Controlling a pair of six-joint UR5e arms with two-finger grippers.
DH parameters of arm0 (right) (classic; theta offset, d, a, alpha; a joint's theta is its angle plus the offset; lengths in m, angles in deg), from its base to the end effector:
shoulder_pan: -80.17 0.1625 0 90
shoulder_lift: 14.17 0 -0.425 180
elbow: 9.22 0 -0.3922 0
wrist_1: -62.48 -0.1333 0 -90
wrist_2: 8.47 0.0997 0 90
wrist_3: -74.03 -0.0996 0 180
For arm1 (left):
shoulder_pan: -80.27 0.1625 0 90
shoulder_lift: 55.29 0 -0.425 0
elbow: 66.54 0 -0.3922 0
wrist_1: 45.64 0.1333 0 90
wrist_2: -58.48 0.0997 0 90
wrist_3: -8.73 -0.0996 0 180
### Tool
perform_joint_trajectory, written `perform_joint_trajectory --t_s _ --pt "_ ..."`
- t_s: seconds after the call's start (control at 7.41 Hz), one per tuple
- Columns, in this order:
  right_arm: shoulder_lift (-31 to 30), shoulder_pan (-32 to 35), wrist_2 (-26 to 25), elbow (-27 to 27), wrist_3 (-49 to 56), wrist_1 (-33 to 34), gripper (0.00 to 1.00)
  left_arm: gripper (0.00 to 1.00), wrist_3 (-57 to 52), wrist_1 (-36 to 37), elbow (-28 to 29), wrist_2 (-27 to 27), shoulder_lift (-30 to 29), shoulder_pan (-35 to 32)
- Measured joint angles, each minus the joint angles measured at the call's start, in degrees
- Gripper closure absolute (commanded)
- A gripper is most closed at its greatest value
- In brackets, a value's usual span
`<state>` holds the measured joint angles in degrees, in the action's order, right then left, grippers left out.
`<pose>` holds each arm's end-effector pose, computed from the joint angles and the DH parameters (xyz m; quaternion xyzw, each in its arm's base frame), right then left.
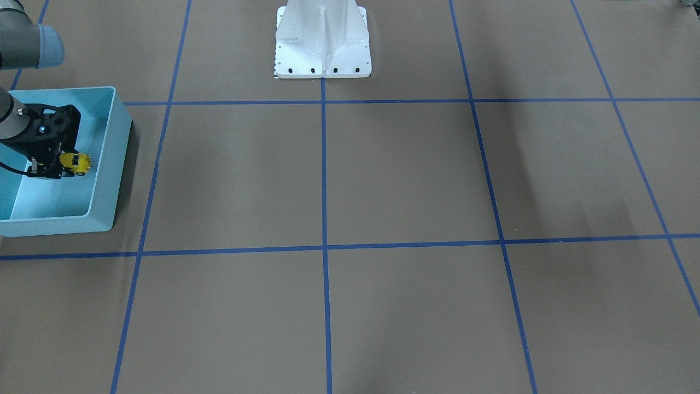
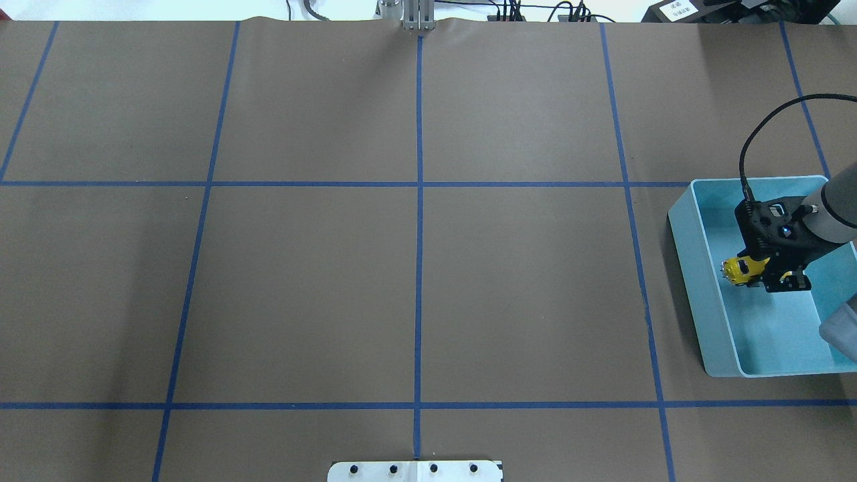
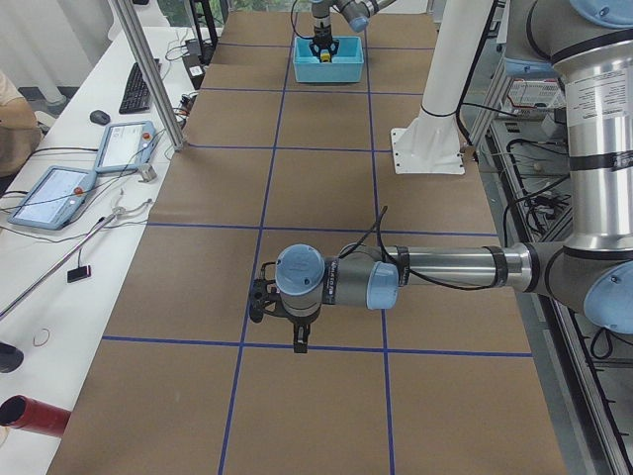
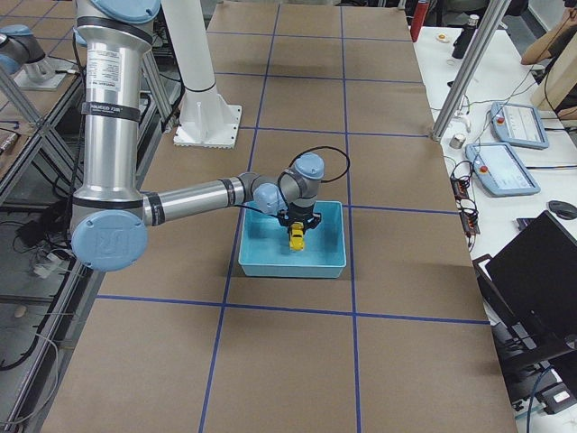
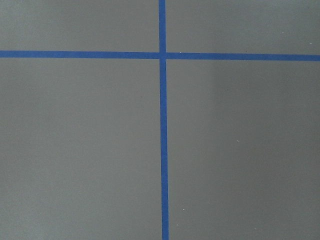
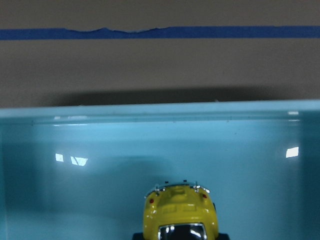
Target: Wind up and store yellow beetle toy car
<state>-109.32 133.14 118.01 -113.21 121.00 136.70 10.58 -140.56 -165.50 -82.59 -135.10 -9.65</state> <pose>-0.2259 -0.4225 0.5568 0.2282 -0.2871 -0.6705 0.6449 -0.0552 -0.4205 0.6453 0.0218 0.4313 -0.0001 0.9020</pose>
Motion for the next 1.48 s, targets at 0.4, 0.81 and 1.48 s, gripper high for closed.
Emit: perform_joint_trajectory --t_s 0.4,0.81,1.48 --pt "-0.76 -0.84 0.6 -0.43 -3.17 -0.02 0.06 0.0 0.0 0.0 0.0 0.0 0.0 -0.02" --pt "-1.17 -1.56 0.68 -1.42 -4.26 -0.42 0.0 0.0 0.0 0.0 0.0 0.0 0.0 0.0" --pt "-5.45 12.17 6.04 -11.33 -4.51 0.25 0.0 0.0 0.0 0.0 0.0 0.0 0.0 0.0"
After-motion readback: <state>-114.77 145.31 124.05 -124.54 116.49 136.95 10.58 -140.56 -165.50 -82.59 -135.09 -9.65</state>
